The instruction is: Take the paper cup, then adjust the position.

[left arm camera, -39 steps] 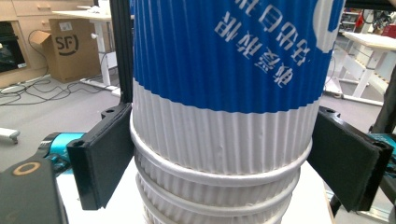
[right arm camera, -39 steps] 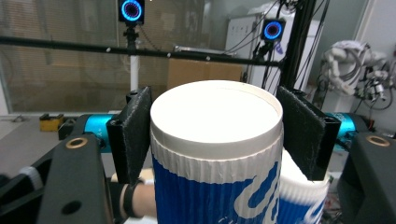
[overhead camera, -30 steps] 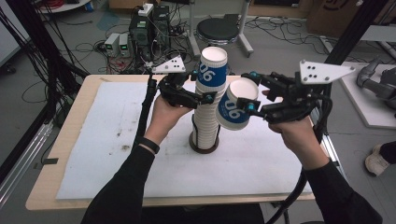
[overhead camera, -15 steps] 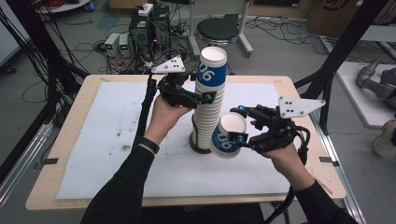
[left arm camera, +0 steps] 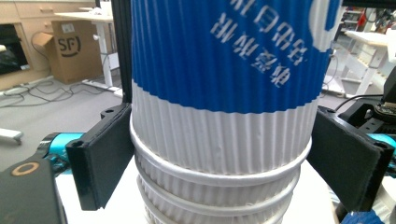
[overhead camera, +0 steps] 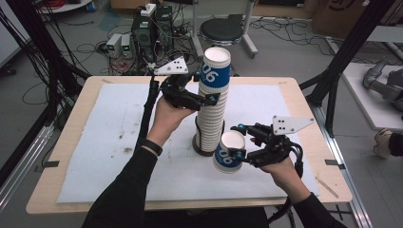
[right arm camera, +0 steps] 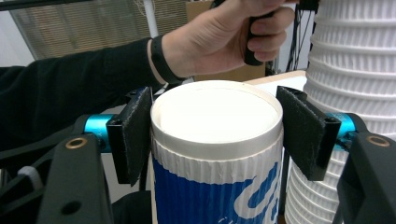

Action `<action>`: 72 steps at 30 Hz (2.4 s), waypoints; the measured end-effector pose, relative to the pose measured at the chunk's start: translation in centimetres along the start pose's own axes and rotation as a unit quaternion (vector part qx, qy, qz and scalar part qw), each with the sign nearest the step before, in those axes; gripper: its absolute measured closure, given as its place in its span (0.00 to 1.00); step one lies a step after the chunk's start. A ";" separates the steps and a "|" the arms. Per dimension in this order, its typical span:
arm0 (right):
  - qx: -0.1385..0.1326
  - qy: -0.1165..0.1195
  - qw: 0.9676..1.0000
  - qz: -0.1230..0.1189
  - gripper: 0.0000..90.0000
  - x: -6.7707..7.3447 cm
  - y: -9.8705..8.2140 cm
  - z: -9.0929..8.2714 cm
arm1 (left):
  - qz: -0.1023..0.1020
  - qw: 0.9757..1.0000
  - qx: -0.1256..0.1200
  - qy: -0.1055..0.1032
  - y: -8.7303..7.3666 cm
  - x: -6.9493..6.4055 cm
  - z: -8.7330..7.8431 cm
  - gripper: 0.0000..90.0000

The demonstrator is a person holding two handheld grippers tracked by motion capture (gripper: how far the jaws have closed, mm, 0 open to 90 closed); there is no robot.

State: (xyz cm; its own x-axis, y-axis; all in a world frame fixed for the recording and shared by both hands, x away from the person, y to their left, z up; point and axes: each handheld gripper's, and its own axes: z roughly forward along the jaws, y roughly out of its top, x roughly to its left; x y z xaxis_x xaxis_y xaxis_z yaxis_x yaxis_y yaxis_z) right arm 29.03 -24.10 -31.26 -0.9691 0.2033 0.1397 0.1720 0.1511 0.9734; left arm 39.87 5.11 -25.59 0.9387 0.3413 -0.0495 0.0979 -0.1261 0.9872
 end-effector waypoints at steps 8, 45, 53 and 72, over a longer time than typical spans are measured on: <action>0.005 0.003 1.000 0.000 0.35 0.0 -0.2 0.2 | -0.003 1.000 -0.003 0.011 0.2 -0.1 -0.4 0.06; 0.011 -0.018 1.000 0.008 0.35 -1.2 -0.9 0.6 | 0.001 0.996 0.021 0.092 -8.8 -4.9 -11.1 0.05; 0.011 -0.022 1.000 0.009 0.35 -1.3 -1.2 0.6 | -0.002 0.995 0.032 0.099 -11.2 -6.1 -11.7 0.05; 0.013 -0.026 1.000 0.006 0.35 -1.3 -1.6 0.5 | -0.002 0.995 0.039 0.088 -13.2 -7.2 -10.9 0.05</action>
State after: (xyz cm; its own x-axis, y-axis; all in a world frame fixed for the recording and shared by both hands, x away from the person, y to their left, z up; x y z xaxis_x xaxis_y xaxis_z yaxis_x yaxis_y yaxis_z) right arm 30.07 -24.12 -33.05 -0.9564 0.2560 0.1407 0.1886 0.1735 0.9666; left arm 28.17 14.48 -36.58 0.8668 0.4983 -0.0194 0.1335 -0.1943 0.9718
